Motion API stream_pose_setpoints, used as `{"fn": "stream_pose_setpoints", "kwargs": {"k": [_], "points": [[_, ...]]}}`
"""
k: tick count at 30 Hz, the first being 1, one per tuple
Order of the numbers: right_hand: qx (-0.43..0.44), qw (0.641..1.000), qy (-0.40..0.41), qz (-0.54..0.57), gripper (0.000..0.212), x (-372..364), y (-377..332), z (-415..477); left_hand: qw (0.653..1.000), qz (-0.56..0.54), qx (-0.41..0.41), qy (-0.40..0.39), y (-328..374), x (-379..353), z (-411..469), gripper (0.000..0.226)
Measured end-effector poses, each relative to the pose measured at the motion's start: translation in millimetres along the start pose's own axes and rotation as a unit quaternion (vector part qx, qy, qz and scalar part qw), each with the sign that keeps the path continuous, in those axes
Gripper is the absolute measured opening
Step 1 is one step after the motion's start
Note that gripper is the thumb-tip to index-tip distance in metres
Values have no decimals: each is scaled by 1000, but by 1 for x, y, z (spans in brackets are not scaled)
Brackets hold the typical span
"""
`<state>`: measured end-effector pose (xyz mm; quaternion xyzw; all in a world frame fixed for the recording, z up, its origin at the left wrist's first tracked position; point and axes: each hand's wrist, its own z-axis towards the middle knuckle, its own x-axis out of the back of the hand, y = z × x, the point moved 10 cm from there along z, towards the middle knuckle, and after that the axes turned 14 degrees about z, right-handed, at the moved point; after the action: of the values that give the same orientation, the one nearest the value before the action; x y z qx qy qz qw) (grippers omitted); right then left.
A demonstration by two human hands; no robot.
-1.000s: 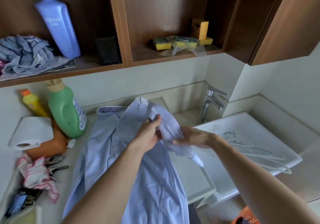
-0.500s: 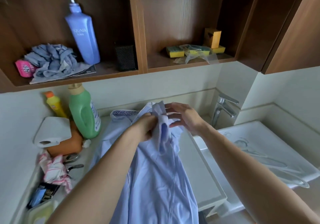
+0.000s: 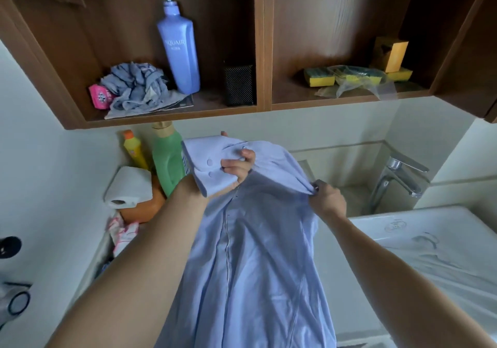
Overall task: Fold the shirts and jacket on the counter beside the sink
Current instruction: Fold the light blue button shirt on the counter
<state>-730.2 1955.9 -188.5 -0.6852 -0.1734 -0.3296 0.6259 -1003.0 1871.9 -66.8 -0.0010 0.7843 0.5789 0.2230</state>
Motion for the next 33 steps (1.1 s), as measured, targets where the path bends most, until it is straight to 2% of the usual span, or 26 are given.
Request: {"fn": "stream_pose_setpoints", "kwargs": {"k": [1,2,3,4,8,10,11,14,16,18,20,23,26,28,29,30,32,33], "points": [[-11,1000,9,-11,32,11,6,7,999,-24,24,21,-1,15,10,39],[-22,999,15,-17,33,20,12,14,994,-86,69,7,-8,29,20,27],[-31,999,14,-20,35,27,17,20,973,-195,105,-65,-20,22,25,21],[-35,999,9,-15,36,31,21,24,970,-199,119,-66,-30,29,24,23],[15,1000,1,28,44,36,26,35,972,-140,185,48,-81,83,32,72],[28,999,-5,27,51,37,29,34,969,-77,211,99,-96,102,34,93],[33,999,-10,30,52,36,30,33,967,-20,219,125,-102,114,36,90],[53,997,-39,49,58,33,24,28,945,154,211,195,-110,139,44,46],[64,995,-60,44,68,28,19,29,934,200,175,237,-107,147,57,26],[97,993,-61,39,73,25,16,32,936,203,106,266,-90,150,69,9],[123,990,-49,52,74,27,18,36,929,203,42,308,-74,161,77,12],[98,993,-66,21,64,21,46,46,895,236,64,373,-83,193,74,10],[18,981,-188,-50,66,-10,84,45,872,286,153,367,-130,223,73,9],[-38,955,-290,-57,77,-34,99,38,862,314,193,349,-154,234,71,5],[-53,950,-305,-42,72,-39,101,37,855,331,204,344,-160,238,71,8],[-65,958,-280,-3,61,-38,99,42,849,346,210,340,-163,242,71,9],[-72,985,-142,67,44,-21,95,64,836,371,219,340,-161,245,73,9],[-49,994,-78,52,43,-11,89,71,836,380,209,338,-158,243,75,10]]}}
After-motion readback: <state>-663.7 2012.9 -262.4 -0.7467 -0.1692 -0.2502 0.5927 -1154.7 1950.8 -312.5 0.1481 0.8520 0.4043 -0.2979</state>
